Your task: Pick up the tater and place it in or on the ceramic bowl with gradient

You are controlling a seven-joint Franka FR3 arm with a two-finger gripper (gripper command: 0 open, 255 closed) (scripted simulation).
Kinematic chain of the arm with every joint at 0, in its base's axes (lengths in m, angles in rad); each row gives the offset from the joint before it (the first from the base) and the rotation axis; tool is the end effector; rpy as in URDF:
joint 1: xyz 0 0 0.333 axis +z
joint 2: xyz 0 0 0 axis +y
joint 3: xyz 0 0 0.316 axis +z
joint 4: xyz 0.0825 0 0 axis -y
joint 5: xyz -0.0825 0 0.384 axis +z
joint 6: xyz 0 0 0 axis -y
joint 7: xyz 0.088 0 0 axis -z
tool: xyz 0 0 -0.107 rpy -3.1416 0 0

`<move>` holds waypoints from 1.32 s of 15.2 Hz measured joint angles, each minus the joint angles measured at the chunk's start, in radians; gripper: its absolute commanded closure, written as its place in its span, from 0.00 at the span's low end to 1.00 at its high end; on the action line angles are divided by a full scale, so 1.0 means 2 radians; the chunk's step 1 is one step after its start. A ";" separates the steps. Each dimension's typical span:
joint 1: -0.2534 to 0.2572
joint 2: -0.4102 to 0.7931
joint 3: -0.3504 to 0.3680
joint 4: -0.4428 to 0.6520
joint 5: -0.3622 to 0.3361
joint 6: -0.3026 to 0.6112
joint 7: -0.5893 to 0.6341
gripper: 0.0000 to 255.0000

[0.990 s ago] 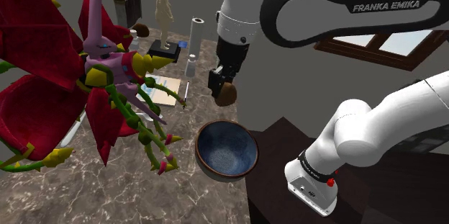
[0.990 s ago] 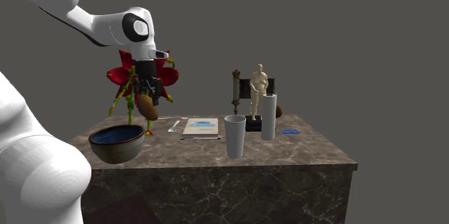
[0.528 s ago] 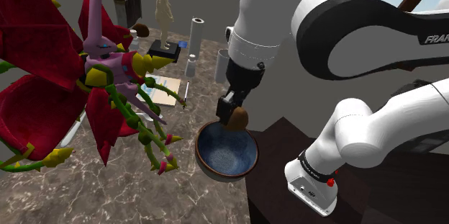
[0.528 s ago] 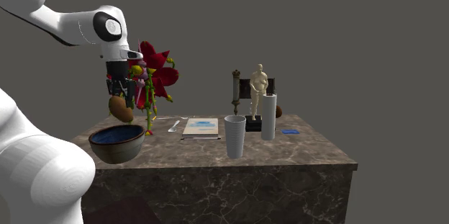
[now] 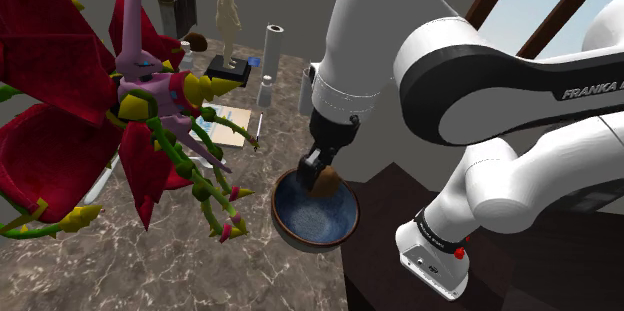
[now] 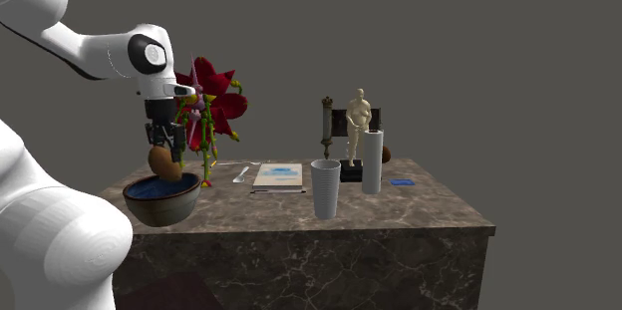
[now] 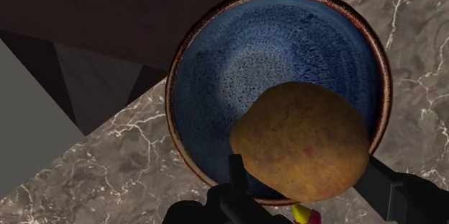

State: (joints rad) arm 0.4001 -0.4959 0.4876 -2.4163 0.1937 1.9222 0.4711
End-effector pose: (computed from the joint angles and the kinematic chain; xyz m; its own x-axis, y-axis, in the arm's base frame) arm 0.2404 0.3317 0.4639 0.9584 0.2851 -0.0131 0.2854 -0.9567 0.0582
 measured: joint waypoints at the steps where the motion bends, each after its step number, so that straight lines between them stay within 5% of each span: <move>1: 0.000 0.002 0.001 -0.005 0.000 0.007 0.000 1.00; 12: 0.000 0.016 0.011 -0.033 0.002 0.049 0.004 1.00; 13: 0.000 0.016 0.011 -0.033 0.002 0.049 0.004 0.00; 20: -0.001 0.015 0.010 -0.025 0.001 0.041 0.004 0.00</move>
State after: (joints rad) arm 0.3987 -0.4649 0.5077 -2.4660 0.1957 2.0036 0.4794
